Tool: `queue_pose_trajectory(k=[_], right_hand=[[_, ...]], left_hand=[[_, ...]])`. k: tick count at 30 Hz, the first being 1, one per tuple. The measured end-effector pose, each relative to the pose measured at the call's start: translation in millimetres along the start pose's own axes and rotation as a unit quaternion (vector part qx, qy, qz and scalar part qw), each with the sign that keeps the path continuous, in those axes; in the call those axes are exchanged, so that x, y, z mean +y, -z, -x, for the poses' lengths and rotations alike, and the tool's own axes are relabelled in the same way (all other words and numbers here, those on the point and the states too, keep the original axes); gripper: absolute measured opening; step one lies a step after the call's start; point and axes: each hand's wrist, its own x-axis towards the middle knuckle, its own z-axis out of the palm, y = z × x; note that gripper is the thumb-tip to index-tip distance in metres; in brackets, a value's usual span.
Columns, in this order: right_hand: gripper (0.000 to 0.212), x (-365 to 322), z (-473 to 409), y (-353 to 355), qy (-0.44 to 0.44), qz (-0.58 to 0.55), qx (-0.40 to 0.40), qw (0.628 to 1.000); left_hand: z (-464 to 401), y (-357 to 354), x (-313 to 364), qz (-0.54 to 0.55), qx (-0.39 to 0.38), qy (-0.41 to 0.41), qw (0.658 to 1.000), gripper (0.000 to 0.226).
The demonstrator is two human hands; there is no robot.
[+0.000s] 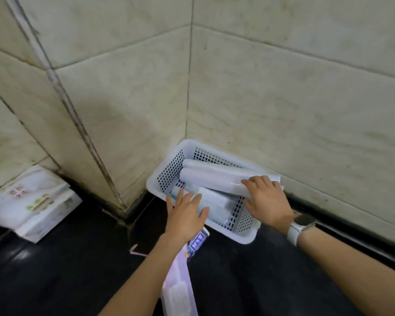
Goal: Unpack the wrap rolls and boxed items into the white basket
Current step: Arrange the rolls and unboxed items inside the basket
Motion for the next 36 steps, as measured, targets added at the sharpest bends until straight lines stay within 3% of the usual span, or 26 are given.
queue_pose_trajectory(k=[4,7,10,16,25,30,36], right_hand=[[0.062,4,-20,-13,0.0,0.122,-0.016,0.992],[0.048,14,-32,-14,0.024,0.13,-0.015,0.991],[0.047,27,-31,-4,0.037,0.123,-0.008,0.992],[0.052,45,-38,17,0.003,0.071,0.084,0.994],[0.059,55,-37,27,0.014,0.067,-0.028,0.997],[0.061,62,-34,41,0.01,0.048,0.022,0.999],[0.057,64,-49,32,0.003,0.057,0.01,0.998]], left_hand=[[-6,-12,-4,-0.066,0.003,0.004,0.998,0.049],[-9,-14,-3,-0.032,-0.008,0.017,0.999,0.048],[-17,-12,-2,-0.025,-0.008,0.016,1.0,0.047],[-23,-20,-3,-0.033,0.02,0.022,0.999,0.048],[-35,-16,9,-0.024,0.009,0.02,0.999,0.048],[-40,-19,19,-0.031,0.044,-0.013,0.998,0.053],[-64,-19,40,-0.068,-0.026,-0.09,0.993,0.066]])
